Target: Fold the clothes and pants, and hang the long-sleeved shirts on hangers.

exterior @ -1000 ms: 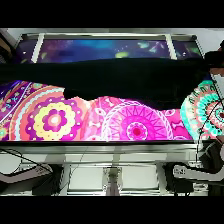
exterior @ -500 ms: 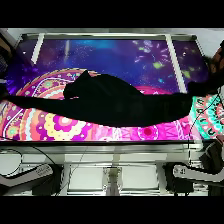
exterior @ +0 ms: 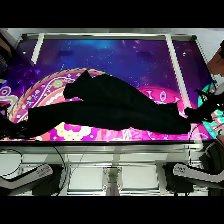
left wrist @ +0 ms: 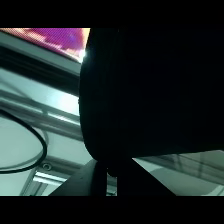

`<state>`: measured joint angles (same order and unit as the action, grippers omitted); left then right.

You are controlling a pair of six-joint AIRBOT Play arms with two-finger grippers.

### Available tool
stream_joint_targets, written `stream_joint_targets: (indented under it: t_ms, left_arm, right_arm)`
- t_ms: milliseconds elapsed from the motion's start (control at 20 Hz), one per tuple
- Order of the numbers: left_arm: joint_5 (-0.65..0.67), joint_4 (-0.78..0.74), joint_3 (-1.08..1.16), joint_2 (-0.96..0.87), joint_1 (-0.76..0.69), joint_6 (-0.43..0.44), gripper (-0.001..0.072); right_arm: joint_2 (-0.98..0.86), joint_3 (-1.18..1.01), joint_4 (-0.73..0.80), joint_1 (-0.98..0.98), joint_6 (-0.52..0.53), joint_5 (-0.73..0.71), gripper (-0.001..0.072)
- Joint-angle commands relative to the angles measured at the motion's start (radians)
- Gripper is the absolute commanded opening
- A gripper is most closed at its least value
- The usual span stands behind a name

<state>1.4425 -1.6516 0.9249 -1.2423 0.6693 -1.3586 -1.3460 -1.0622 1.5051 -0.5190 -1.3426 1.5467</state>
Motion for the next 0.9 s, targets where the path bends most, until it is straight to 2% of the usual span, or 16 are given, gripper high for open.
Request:
stream_joint_targets:
  t_ms: [0,50,100,150,200,300,350,500,700,850]
  left_arm:
    - [0.017,-0.068,-0.037,0.001,0.037,-0.014,0.0037]
    - [0.021,-0.066,-0.037,0.001,0.043,-0.013,0.0042]
    - [0.026,-0.066,-0.037,0.001,0.043,-0.008,0.0142]
    - [0.028,-0.066,-0.037,0.001,0.043,-0.002,0.0367]
    - [0.027,-0.065,-0.037,0.001,0.043,-0.002,0.0414]
    - [0.004,-0.064,-0.031,0.001,0.043,0.008,0.0452]
    - [-0.016,-0.051,-0.02,0.001,0.042,0.022,0.0516]
    - [-0.115,0.1,0.054,0.001,0.042,0.09,0.0525]
    - [-0.321,0.472,0.114,-0.033,0.014,0.187,0.0524]
    - [-0.44,0.515,0.122,-0.123,-0.06,0.189,0.0533]
  right_arm:
    - [0.001,0.043,0.021,-0.142,-0.008,-0.032,0.0017]
    - [0.001,0.043,0.021,-0.172,-0.006,-0.039,0.0016]
    - [0.001,0.043,0.021,-0.195,-0.004,-0.045,0.0017]
    - [0.001,0.043,0.021,-0.209,0.002,-0.05,0.0016]
    - [0.001,0.043,0.021,-0.216,0.01,-0.055,0.0016]
    - [0.001,0.043,0.016,-0.216,0.013,-0.072,0.0016]
    - [0.001,0.043,0.009,-0.216,0.014,-0.075,0.0017]
    - [0.001,0.043,0.006,-0.216,0.027,-0.076,0.0017]
    - [0.001,0.043,-0.064,-0.216,0.05,-0.074,0.0017]
    - [0.001,0.043,-0.136,-0.216,0.055,-0.073,0.0017]
